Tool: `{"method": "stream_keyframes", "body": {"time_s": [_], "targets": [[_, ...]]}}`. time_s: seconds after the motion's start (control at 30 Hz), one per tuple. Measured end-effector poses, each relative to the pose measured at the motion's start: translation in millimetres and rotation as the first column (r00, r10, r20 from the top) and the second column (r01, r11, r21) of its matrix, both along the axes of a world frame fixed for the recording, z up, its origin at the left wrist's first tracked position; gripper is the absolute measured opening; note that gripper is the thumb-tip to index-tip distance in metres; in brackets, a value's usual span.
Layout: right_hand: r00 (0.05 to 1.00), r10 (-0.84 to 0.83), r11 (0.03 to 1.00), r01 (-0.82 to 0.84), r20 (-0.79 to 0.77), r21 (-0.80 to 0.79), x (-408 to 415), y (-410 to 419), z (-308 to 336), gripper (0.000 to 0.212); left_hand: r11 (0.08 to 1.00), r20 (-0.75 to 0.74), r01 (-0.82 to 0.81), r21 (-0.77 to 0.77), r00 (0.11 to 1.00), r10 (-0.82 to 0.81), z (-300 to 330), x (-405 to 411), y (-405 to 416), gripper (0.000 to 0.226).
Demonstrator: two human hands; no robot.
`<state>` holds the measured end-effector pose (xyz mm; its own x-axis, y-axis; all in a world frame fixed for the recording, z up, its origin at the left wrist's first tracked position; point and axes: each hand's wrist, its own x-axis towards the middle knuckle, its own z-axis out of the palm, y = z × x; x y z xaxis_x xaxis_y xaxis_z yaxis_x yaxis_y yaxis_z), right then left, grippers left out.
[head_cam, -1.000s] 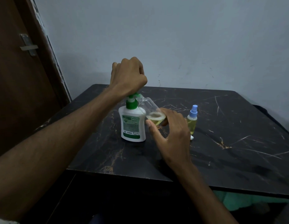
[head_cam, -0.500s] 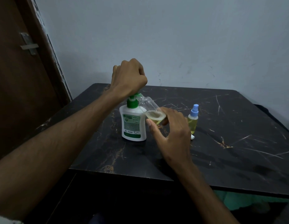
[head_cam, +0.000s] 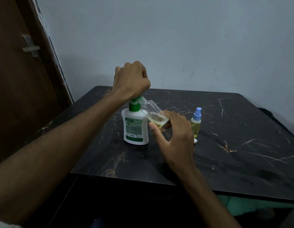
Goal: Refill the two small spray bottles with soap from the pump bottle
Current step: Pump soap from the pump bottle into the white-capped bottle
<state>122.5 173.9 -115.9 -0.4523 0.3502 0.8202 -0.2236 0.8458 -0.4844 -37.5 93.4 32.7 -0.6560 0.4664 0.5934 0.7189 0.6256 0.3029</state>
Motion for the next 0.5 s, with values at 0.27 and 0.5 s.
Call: {"method": "stream_keyframes", "body": {"time_s": [0.27, 0.5], "targets": [[1.000, -0.001, 1.000, 0.001, 0.008, 0.001, -0.9, 0.2, -0.3, 0.035, 1.000, 0.004, -0.004, 0.010, 1.000, 0.004, 0.5, 0.8, -0.3, 0.028], [1.000, 0.004, 1.000, -0.004, -0.022, -0.009, 0.4, -0.4, 0.9, 0.035, 1.000, -0.010, -0.005, -0.010, 1.000, 0.005, 5.0, -0.6, 0.4, 0.027]]}}
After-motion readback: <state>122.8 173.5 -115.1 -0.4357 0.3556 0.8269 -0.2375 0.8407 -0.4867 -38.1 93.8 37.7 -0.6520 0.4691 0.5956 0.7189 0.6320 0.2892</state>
